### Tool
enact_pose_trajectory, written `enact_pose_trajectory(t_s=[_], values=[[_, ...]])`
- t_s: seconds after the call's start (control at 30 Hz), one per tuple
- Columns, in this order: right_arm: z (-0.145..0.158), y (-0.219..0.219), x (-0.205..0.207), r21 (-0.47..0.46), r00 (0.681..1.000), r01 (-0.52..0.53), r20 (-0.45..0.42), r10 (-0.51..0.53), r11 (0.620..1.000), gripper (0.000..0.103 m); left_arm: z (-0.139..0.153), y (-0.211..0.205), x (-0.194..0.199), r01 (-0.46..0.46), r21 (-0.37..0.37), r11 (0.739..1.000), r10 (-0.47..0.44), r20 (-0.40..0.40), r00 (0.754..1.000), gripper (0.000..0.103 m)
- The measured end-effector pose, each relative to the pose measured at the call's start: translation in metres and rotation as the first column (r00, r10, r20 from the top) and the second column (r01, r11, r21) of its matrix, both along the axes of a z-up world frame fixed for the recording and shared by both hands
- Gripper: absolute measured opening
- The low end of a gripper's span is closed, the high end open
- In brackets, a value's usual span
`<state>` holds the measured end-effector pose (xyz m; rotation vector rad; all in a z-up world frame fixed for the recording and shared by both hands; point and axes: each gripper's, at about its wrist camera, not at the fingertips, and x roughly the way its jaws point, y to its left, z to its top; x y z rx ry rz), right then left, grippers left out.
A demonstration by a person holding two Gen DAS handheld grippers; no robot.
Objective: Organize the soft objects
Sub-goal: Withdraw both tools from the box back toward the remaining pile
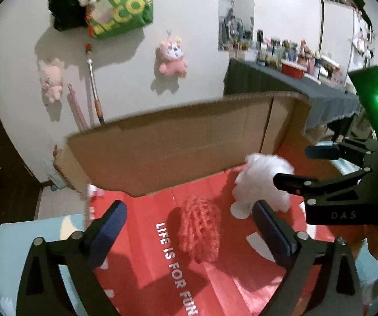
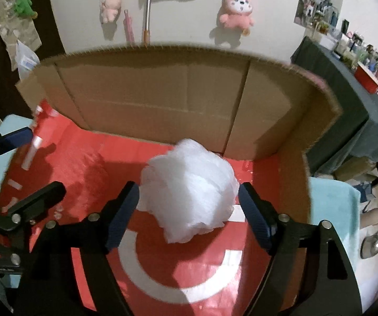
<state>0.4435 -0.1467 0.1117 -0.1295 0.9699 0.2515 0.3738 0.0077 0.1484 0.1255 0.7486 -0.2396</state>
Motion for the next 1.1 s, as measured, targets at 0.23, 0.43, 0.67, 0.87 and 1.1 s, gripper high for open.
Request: enact_pose_trajectory(t_s=[0.23, 0.43, 0.67, 0.87, 1.1], values=[[0.053, -0.005, -0.05, 0.029, 0.994, 0.015, 0.107, -0.018, 0.999, 0.087, 0.053, 0.005, -0.055, -0.01, -0.054, 0.998, 0.016, 0.109, 0.994, 0.103], [0.097, -0.017, -0.111, 0.043, 0.979, 0.009, 0.203, -0.017, 0.999, 0.093, 0.087, 0.001, -0.115, -0.012, -0.05, 0.999, 0.022, 0.214, 0.977, 0.103], [0.13, -0.029, -0.183, 0.087, 0.955, -0.026, 0.298, -0.001, 0.996, 0.093, 0.115, 0.006, -0.183, -0.002, -0.082, 0.997, 0.028, 0.311, 0.95, 0.103], [0.14, -0.039, -0.252, 0.099, 0.921, -0.067, 0.389, 0.023, 0.993, 0.099, 0.113, 0.008, -0.25, 0.007, -0.104, 0.995, 0.034, 0.384, 0.923, 0.103], [0.136, -0.051, -0.338, 0.128, 0.876, -0.088, 0.481, 0.016, 0.988, 0.099, 0.094, 0.004, -0.317, 0.001, -0.132, 0.991, 0.057, 0.432, 0.9, 0.103]])
